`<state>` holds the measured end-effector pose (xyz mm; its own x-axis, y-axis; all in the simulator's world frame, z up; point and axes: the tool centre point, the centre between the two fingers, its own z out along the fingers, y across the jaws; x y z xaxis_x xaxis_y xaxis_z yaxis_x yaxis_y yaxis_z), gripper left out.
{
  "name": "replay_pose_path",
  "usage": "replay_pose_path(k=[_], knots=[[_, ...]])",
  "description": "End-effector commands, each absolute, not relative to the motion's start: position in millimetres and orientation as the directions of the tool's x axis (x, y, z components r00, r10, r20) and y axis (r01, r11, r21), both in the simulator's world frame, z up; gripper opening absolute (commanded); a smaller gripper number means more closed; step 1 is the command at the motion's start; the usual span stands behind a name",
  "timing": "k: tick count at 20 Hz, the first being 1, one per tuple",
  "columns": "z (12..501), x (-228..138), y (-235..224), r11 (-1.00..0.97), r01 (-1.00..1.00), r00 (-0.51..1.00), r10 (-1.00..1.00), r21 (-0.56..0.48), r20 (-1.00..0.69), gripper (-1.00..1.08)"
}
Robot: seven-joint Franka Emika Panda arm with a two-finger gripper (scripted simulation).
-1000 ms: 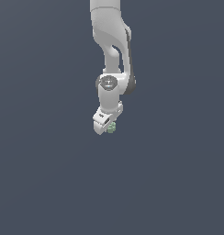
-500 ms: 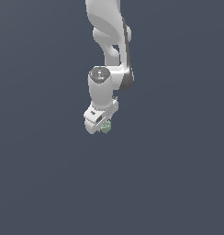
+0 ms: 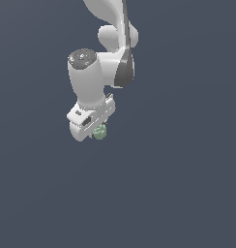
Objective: Pick up the object and move it to a goal position.
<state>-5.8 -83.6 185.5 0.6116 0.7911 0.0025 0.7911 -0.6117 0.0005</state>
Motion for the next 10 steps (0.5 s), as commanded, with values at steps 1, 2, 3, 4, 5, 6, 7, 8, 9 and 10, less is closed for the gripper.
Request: replay_pose_path(k=[1,2,3,4,5,6,7,8,9,10], knots=[[204,5,-94,-0.611,0.791,0.611,0.791,-0.001,0.002,-1.0],[211,9,-97,-0.611,0.791,0.611,0.791,-0.001,0.002,-1.0],[216,13,-101,-0.611,0.791,0.611,0.791,-0.001,0.001,-1.0],[222,16,-104,-0.611,0.791,0.611,0.791,-0.001,0.001,-1.0],[227,19,-106,-0.611,0.791,0.611,0.791,-0.001,0.001,-1.0],[231,22,-109,-0.611,0.791,0.611,0.791,0.0,0.001,-1.0],[236,25,-111,-0.611,0.791,0.611,0.791,0.0,0.001,-1.0],[239,27,-113,-0.611,0.791,0.611,0.791,0.0,0.001,-1.0],[243,29,-115,-0.611,0.791,0.611,0.791,0.0,0.001,-1.0],[246,31,-117,-0.612,0.791,0.612,0.791,0.0,0.0,-1.0]])
